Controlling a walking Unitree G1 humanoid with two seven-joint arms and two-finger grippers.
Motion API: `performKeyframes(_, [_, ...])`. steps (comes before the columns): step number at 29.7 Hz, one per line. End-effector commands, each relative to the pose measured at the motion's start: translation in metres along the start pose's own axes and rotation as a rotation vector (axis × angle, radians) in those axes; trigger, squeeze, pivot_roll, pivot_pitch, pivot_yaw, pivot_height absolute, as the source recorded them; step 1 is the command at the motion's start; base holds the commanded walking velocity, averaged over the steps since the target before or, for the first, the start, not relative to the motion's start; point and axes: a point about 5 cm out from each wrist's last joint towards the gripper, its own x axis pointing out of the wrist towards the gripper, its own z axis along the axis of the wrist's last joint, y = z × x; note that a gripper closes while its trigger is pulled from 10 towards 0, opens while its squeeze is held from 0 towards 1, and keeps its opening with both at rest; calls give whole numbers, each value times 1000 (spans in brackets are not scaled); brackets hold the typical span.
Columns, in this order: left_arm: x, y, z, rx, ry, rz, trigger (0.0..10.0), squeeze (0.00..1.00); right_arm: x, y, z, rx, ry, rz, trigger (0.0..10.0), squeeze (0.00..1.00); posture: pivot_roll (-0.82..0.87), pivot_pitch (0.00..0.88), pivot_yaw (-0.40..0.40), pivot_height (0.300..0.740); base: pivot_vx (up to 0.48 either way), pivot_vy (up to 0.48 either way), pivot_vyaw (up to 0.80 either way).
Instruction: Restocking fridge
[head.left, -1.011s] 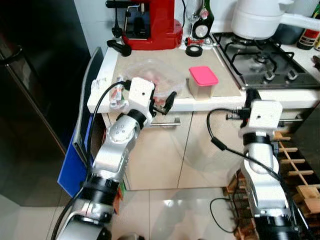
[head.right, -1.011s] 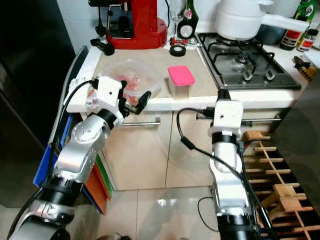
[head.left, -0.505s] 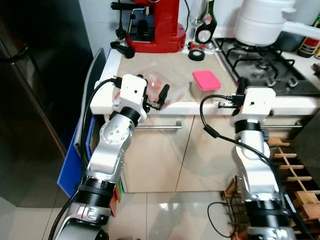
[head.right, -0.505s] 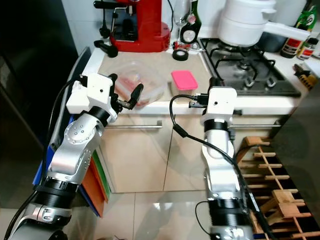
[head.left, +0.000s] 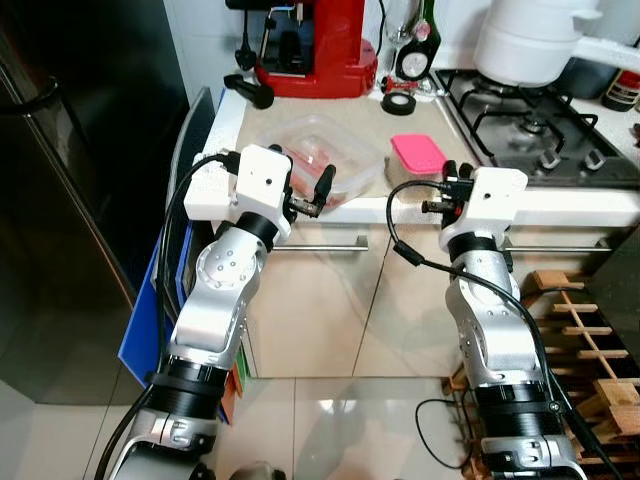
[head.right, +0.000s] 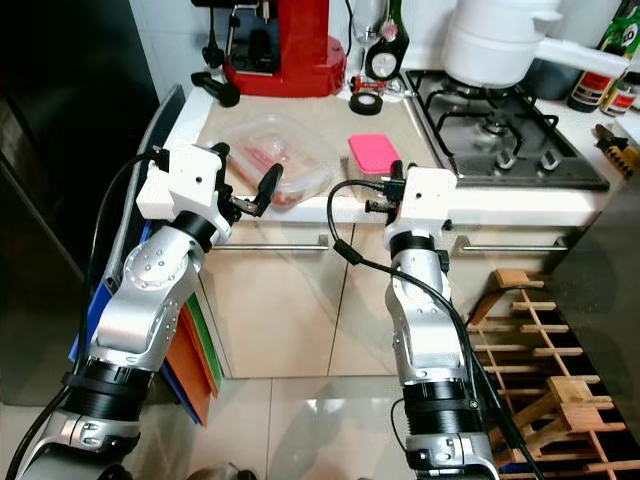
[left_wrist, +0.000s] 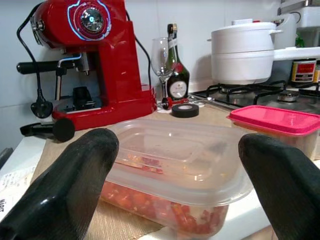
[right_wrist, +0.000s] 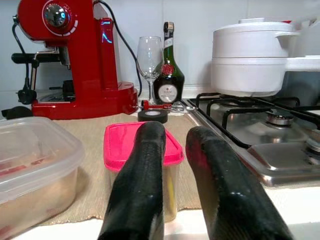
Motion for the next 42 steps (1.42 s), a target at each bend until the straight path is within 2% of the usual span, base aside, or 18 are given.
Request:
performKeyframes(1, [-1, -2, 1, 2, 1, 0, 10000, 0, -1, -2, 1, 10, 3, -5, 10000, 1000, 28, 0, -19, 740, 0, 0, 0])
performKeyframes(13, [0, -2, 2, 10, 0, -4, 10000, 0, 6, 1, 4, 4, 17, -7, 10000, 1000, 31, 0, -16, 740, 0, 0, 0])
performKeyframes(20, [-2, -5, 10, 31, -44, -23, 10000, 0, 23, 6, 8, 73, 50, -1, 10000, 1000, 50, 0, -18, 740, 0, 0, 0])
performKeyframes(29, [-3, -3, 10, 39, -39, -17, 10000, 0, 29, 11, 7, 131, 97, 17, 10000, 1000, 57, 0, -19, 740, 0, 0, 0])
performKeyframes(40, [-4, -5, 10, 46, -37, -23, 10000, 0, 32, 14, 11, 104, 105, 50, 10000, 1000, 56, 0, -24, 740, 0, 0, 0])
performKeyframes(42, [-4, -5, 10, 46, -37, -23, 10000, 0, 34, 11, 8, 81, 133, 45, 10000, 1000, 58, 0, -29, 740, 0, 0, 0])
